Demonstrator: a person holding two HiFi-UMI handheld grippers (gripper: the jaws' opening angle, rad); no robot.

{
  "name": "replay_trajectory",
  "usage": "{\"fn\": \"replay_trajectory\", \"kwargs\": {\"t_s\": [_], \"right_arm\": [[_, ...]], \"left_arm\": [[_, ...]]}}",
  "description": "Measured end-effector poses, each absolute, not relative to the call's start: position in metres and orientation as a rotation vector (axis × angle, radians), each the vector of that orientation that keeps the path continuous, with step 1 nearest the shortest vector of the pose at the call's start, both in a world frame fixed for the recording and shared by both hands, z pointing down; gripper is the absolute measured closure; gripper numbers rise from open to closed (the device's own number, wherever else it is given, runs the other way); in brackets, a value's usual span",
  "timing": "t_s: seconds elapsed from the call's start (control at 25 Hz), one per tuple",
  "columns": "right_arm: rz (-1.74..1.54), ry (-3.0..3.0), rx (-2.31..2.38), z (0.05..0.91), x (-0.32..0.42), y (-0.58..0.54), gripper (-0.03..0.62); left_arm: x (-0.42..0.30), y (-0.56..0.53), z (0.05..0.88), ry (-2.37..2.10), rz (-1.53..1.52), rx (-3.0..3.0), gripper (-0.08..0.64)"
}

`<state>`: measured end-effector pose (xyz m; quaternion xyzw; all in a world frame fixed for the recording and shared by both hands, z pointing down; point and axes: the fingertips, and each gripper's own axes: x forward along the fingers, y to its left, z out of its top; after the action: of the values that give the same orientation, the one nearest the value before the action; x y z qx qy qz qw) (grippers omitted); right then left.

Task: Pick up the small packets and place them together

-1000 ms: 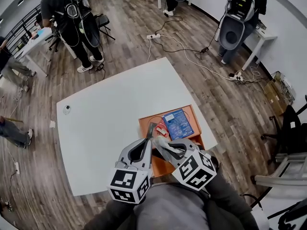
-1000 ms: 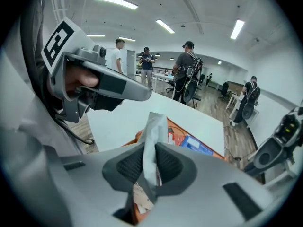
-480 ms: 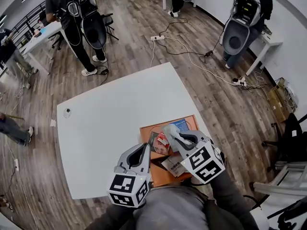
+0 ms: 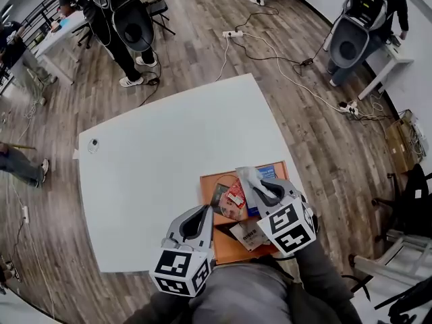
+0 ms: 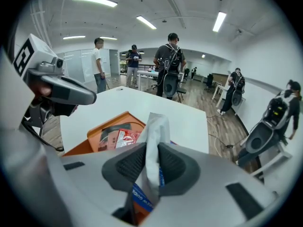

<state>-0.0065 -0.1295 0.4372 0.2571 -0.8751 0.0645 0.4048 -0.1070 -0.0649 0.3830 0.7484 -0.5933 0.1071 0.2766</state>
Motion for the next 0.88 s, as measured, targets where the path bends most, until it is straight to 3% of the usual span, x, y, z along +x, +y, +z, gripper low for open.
{"fn": "replay_trajectory", "kwargs": {"t_s": [0.76, 0.88], "right_arm": [[0.188, -2.165, 0.781, 0.446, 0.004, -0.149, 0.359], [0.16, -2.184, 0.821, 0.442, 0.003, -0.15, 0.359]], "left_arm": [[-0.115, -0.06, 0.389, -1.613, 0.254, 1.974, 0.563], [-0.114, -0.059, 0.389, -1.611, 0.248, 1.98, 0.563]]}}
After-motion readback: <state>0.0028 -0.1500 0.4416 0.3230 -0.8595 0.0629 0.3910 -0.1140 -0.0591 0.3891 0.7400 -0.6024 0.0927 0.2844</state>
